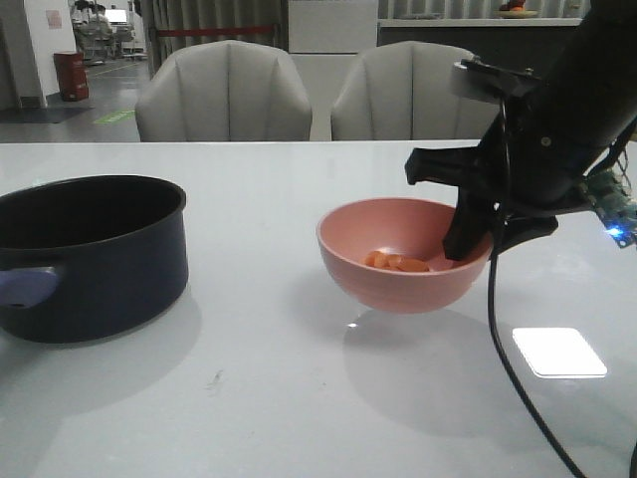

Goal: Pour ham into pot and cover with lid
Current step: 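Grasp the rim of the pink bowl with the right gripper, then lift the bowl over the pot and tip ham slices in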

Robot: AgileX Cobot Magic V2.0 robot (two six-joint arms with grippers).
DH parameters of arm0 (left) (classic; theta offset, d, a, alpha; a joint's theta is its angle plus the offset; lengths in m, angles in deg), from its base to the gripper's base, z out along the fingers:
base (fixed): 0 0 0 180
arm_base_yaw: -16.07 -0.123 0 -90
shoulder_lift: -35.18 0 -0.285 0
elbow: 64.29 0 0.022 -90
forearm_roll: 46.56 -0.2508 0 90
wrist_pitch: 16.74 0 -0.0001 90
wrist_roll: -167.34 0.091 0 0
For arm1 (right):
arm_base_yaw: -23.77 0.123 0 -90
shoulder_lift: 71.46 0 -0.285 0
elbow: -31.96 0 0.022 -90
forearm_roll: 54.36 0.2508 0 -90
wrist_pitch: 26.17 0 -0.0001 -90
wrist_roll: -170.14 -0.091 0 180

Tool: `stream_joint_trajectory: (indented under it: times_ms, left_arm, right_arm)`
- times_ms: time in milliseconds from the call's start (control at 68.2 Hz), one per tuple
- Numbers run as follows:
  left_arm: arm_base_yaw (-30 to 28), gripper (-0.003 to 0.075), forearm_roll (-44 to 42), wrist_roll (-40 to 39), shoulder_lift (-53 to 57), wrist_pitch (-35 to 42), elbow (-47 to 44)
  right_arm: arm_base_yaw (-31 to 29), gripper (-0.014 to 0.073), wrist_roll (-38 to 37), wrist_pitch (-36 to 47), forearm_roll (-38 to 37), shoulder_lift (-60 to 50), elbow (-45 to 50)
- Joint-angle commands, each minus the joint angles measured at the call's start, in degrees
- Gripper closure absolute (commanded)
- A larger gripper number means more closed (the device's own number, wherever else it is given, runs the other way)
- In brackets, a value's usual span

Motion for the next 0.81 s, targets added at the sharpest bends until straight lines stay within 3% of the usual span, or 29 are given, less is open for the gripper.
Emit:
stream_joint_trajectory:
  times_ms: [0,235,469,572,792]
  left_arm:
    - [0.4,0.0138,0.4,0.0,-0.8,5.0,1.5]
    - [0.4,0.0138,0.4,0.0,-0.8,5.0,1.5]
    - [0.4,0.0138,0.4,0.0,-0.8,5.0,1.5]
    - [0.4,0.0138,0.4,0.0,-0.8,5.0,1.5]
    - [0.4,0.0138,0.4,0.0,-0.8,5.0,1.5]
  right_arm:
    - [0.1,0.0459,0.7,1.7,2.5,-4.1,-3.5]
    - [8.3,0.0459,13.4,-3.2,2.1,-4.2,-16.6]
    - [18.2,0.0459,14.0,3.1,2.1,0.3,-28.6]
    - [20.6,0.0459,14.0,9.3,1.8,3.5,-32.4]
    - [22.7,0.0459,14.3,31.8,-0.3,8.1,-32.8]
